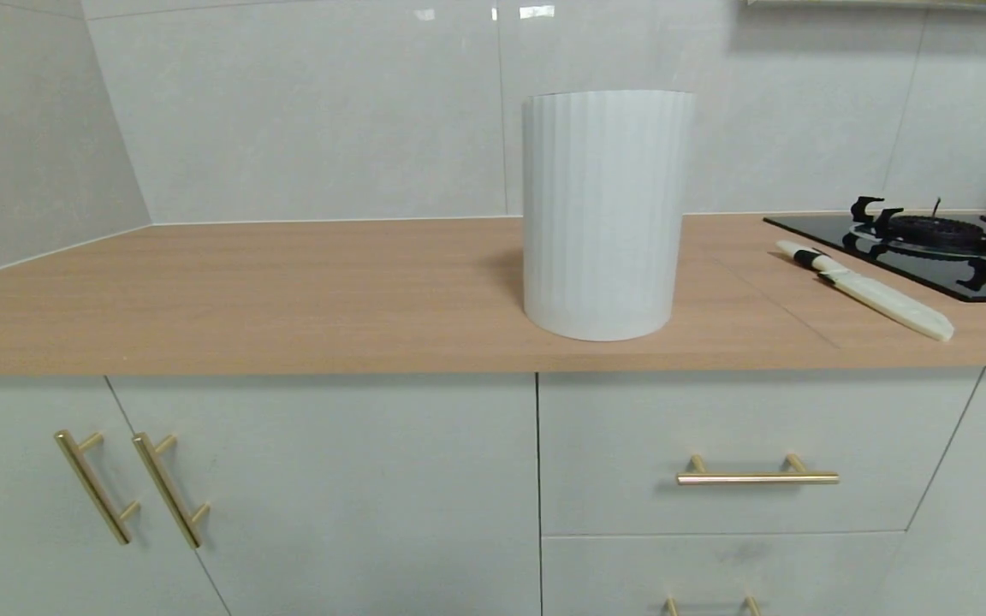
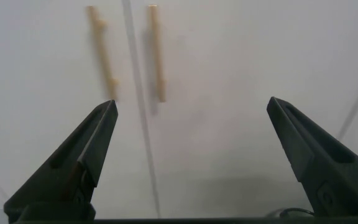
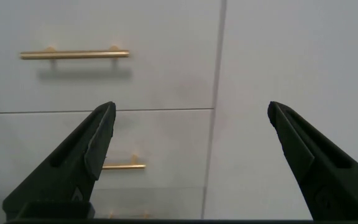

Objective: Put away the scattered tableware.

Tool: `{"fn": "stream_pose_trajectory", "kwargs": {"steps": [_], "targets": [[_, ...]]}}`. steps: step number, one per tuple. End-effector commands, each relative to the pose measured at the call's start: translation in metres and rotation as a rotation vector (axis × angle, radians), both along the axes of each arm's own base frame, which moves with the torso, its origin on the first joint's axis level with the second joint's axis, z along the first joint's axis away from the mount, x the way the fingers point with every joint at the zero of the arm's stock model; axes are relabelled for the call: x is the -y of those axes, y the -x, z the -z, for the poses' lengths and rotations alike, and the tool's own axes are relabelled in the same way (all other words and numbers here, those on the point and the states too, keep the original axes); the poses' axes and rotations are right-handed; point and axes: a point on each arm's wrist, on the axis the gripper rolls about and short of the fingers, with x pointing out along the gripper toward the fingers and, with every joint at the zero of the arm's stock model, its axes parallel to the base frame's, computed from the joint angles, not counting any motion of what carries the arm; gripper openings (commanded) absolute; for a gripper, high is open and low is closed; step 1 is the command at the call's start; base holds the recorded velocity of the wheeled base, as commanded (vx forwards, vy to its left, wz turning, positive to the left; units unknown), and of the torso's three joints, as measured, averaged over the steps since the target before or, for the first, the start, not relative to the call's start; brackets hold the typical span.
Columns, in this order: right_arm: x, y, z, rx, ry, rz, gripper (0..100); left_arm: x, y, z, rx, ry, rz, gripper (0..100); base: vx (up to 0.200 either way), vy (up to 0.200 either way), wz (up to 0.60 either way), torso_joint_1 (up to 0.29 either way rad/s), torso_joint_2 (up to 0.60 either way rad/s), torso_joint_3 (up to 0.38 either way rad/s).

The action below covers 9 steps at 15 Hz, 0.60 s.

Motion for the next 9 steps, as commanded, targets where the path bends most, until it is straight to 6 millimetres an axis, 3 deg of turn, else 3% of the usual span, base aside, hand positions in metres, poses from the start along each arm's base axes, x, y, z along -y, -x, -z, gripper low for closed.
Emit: {"fn": "stream_pose_trajectory", "kwargs": {"steps": [1, 9], "targets": [[0.0, -0.0001, 0.0001, -0.002, 0.0, -0.001, 100, 0.0, 0.0, 0.0, 0.0, 0.001, 0.0, 100, 0.0, -0.2, 0.0, 0.007, 0.0, 0.002], [0.0, -0.0001, 0.0001, -0.002, 0.0, -0.001, 100, 0.0, 0.0, 0.0, 0.0, 0.001, 0.0, 100, 0.0, 0.0, 0.0, 0.0, 0.0, 0.0]]}}
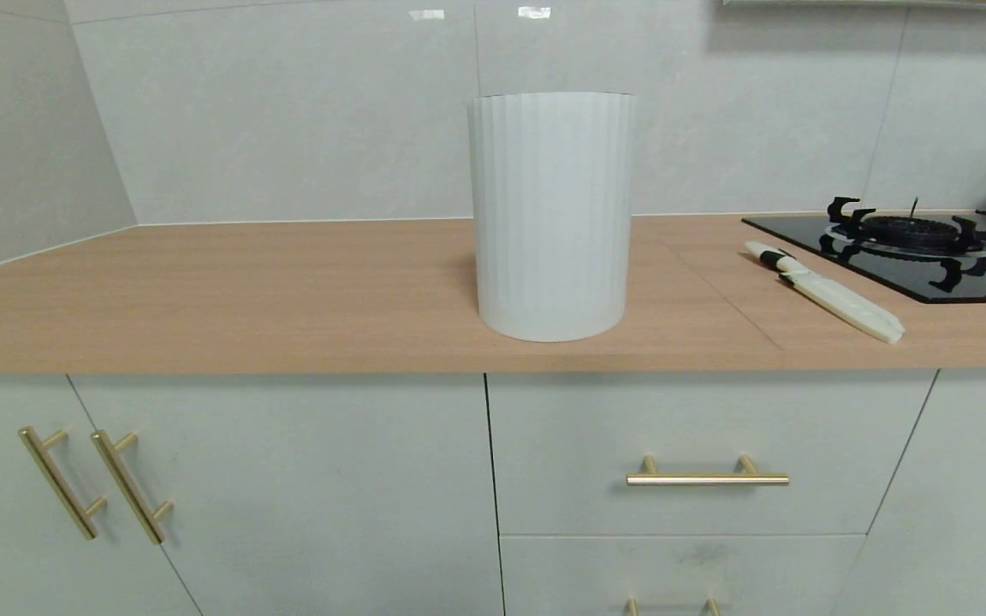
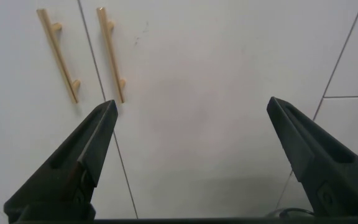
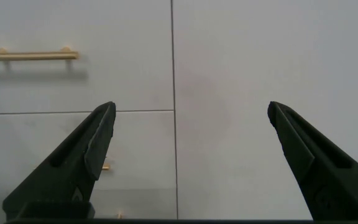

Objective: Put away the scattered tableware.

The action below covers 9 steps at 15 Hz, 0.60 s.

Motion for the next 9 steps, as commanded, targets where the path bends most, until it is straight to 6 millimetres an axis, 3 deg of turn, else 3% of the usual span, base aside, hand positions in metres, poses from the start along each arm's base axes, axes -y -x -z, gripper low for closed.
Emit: {"fn": "stream_pose_trajectory", "kwargs": {"steps": [1, 9], "targets": [[0.0, -0.0001, 0.0, -0.002, 0.001, -0.001, 100, 0.0, 0.0, 0.0, 0.0, 0.0, 0.0, 100, 0.0, 0.0, 0.0, 0.0, 0.0, 0.0], [0.0, -0.0001, 0.0, -0.002, 0.002, -0.001, 100, 0.0, 0.0, 0.0, 0.0, 0.0, 0.0, 100, 0.0, 0.0, 0.0, 0.011, -0.05, -0.03]]}}
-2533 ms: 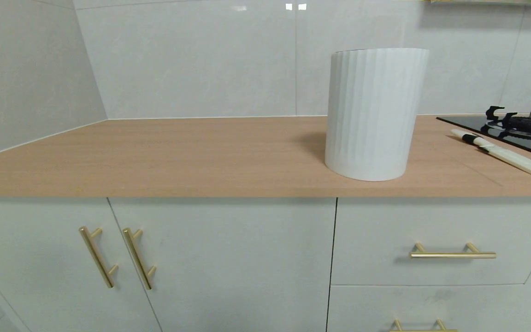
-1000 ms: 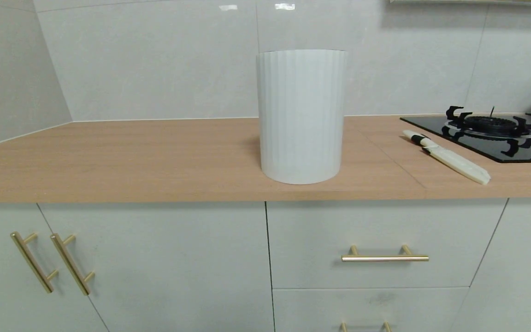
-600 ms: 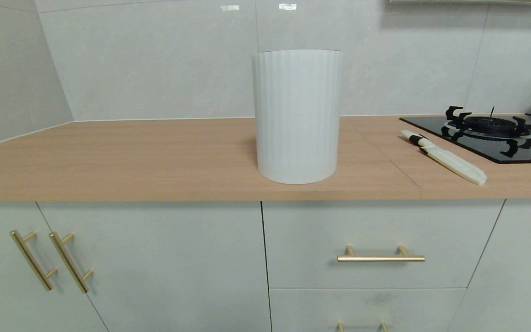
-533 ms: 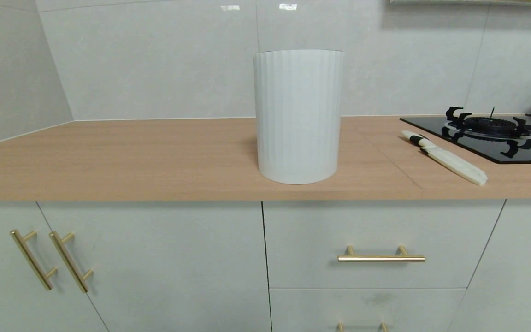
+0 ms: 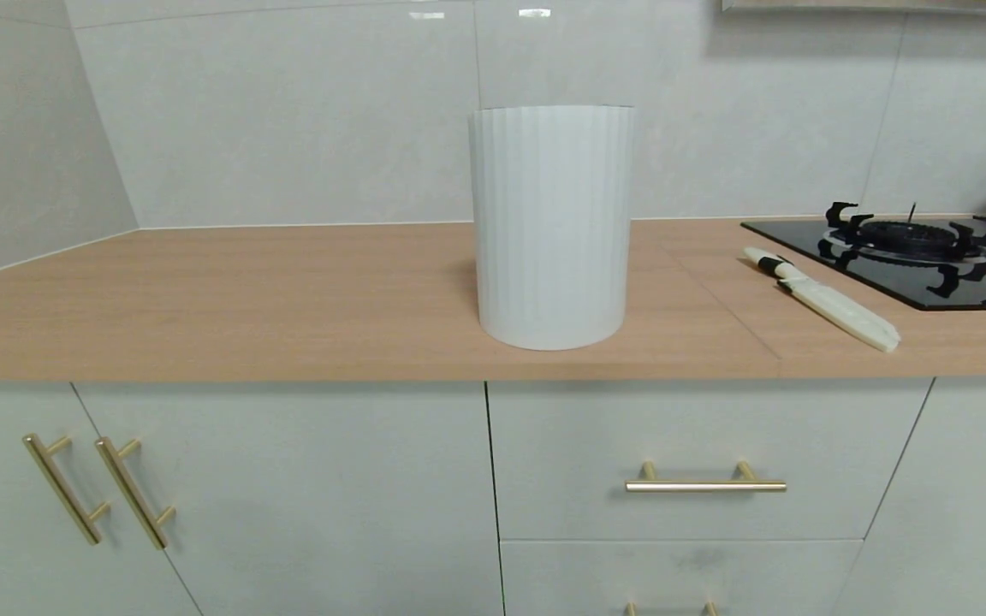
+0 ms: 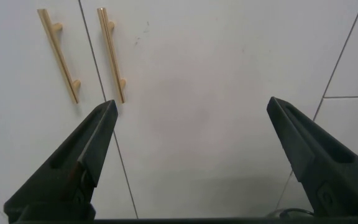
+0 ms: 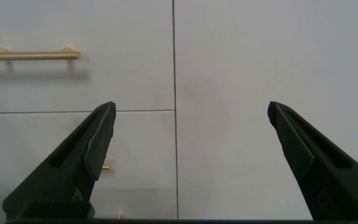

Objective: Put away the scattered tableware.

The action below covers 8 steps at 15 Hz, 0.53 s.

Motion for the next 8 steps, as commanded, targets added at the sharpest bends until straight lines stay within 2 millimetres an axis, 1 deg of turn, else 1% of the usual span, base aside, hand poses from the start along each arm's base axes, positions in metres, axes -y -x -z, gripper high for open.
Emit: {"fn": "stream_pose_trajectory", "kwargs": {"steps": [1, 2, 3, 8], "targets": [[0.0, -0.0001, 0.0, -0.002, 0.001, -0.001, 100, 0.0, 0.0, 0.0, 0.001, 0.0, 0.0, 100, 0.0, 0.0, 0.0, 0.046, -0.29, -0.242], [0.0, -0.0001, 0.0, -0.002, 0.001, -0.001, 100, 0.0, 0.0, 0.0, 0.001, 0.0, 0.0, 100, 0.0, 0.0, 0.0, 0.032, -0.11, -0.271], [0.0, -0.0001, 0.0, -0.002, 0.001, -0.001, 100, 0.0, 0.0, 0.0, 0.001, 0.0, 0.0, 100, 0.0, 0.0, 0.0, 0.11, -0.38, -0.295], [0.0, 0.0, -0.0005, 0.0, 0.001, 0.001, 100, 0.0, 0.0, 0.0, 0.001, 0.0, 0.0, 100, 0.0, 0.0, 0.0, 0.173, -0.52, -0.291]]}}
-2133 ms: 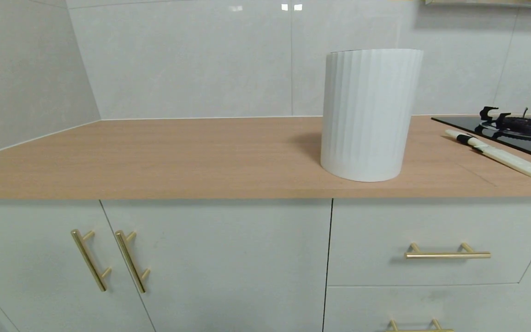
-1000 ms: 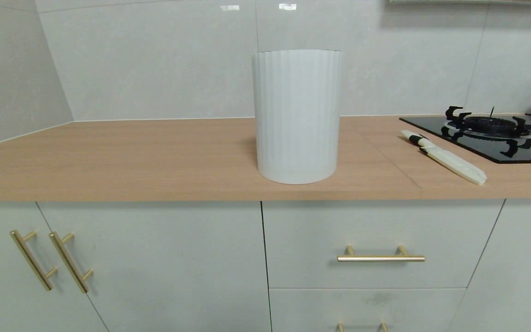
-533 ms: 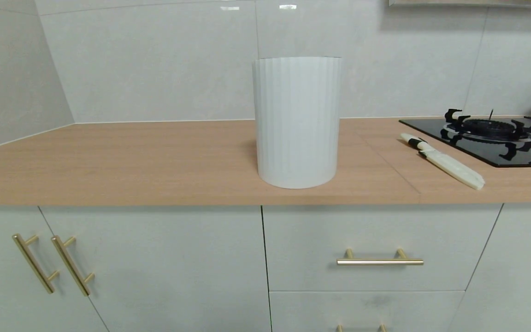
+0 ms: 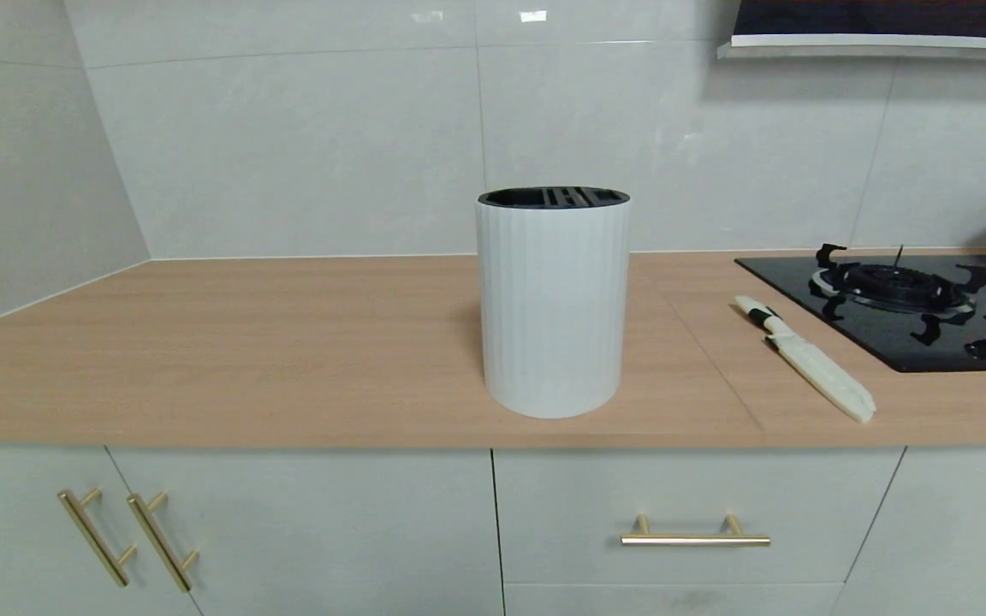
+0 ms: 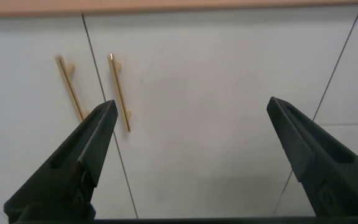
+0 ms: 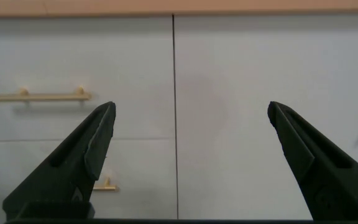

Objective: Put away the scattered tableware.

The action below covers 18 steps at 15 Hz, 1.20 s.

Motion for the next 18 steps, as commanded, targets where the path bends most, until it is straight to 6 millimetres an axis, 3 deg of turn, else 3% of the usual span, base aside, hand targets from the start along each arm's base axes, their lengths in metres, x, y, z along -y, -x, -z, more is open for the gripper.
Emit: {"fn": "stream_pose_trajectory", "kwargs": {"steps": [1, 18], "targets": [[0.0, -0.0001, 0.0001, -0.002, 0.0, 0.001, 100, 0.0, 0.0, 0.0, 0.001, 0.0, 0.0, 100, 0.0, 0.0, 0.0, 0.178, -0.47, -0.281], [0.0, -0.0001, 0.0001, -0.002, -0.001, -0.001, 100, 0.0, 0.0, 0.0, 0.001, 0.0, 0.0, 100, 0.0, 0.0, 0.0, 0.219, -0.5, -0.284]]}}
